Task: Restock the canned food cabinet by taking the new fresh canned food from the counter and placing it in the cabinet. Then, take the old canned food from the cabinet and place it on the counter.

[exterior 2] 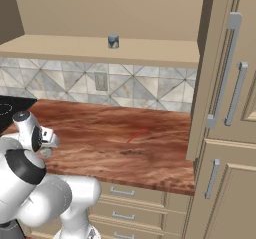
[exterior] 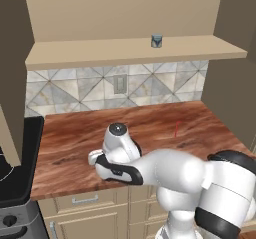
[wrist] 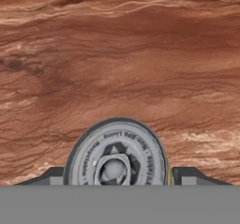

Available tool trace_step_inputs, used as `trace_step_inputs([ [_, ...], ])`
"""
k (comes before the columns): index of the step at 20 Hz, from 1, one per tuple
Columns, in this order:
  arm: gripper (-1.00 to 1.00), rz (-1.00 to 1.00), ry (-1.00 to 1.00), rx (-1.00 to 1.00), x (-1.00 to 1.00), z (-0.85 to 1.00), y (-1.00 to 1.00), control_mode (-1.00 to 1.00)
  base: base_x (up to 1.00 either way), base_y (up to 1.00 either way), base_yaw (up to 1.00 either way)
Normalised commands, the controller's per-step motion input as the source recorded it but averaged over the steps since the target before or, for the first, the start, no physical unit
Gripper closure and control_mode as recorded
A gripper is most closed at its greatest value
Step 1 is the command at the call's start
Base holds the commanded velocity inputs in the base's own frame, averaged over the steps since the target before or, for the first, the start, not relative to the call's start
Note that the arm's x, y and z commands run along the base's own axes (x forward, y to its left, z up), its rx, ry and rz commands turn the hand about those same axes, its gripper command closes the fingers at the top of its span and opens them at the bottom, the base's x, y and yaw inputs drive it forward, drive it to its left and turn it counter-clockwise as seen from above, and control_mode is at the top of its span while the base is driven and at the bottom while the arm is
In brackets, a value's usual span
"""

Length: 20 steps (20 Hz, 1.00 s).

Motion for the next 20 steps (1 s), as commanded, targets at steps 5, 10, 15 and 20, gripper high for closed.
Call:
trace_step_inputs([
  [5, 1.00, 0.00, -0.01, 0.00, -0.06, 0.08, 0.00, -1.00, 0.00, 0.00, 0.00],
  [10, 1.00, 0.00, -0.29, 0.00, -0.49, 0.72, -0.02, -1.00, 0.00, 0.00, 0.00],
  [15, 1.00, 0.00, -0.46, 0.00, -0.80, 1.00, -0.24, -1.00, 0.00, 0.00, 0.00],
  [20, 1.00, 0.00, -0.41, 0.00, -0.73, 1.00, -0.35, -1.00, 0.00, 0.00, 0.00],
])
